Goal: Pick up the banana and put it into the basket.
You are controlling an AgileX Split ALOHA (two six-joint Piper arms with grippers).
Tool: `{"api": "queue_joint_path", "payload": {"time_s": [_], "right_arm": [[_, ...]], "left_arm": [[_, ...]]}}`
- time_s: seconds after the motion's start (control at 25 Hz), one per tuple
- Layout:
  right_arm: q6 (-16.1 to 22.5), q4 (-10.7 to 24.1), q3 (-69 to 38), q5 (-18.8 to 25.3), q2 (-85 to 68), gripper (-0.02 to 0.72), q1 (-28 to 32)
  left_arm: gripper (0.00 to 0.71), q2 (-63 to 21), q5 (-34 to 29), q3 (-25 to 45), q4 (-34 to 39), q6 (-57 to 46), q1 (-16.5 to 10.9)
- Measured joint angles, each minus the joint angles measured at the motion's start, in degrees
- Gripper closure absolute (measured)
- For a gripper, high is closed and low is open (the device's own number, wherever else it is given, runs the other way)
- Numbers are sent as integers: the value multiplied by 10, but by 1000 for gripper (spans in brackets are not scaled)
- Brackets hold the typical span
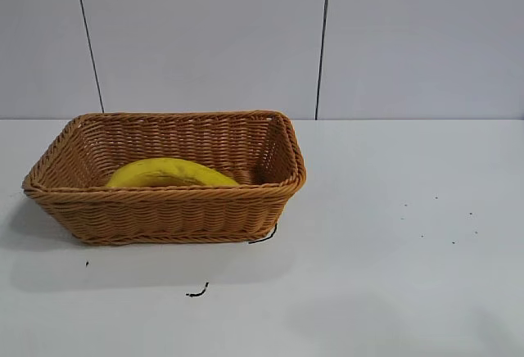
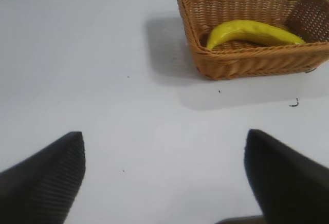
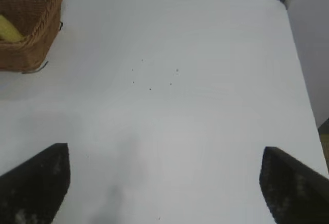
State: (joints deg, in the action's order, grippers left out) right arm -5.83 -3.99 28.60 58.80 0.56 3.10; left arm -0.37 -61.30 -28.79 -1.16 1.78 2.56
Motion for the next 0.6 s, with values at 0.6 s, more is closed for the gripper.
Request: {"api": "queue_joint_path", "payload": {"time_s": [0.6], "right_arm": [[2, 2, 0, 0, -8, 14, 0]], "left_arm": [[75, 0, 0, 0, 0, 0, 0]]}}
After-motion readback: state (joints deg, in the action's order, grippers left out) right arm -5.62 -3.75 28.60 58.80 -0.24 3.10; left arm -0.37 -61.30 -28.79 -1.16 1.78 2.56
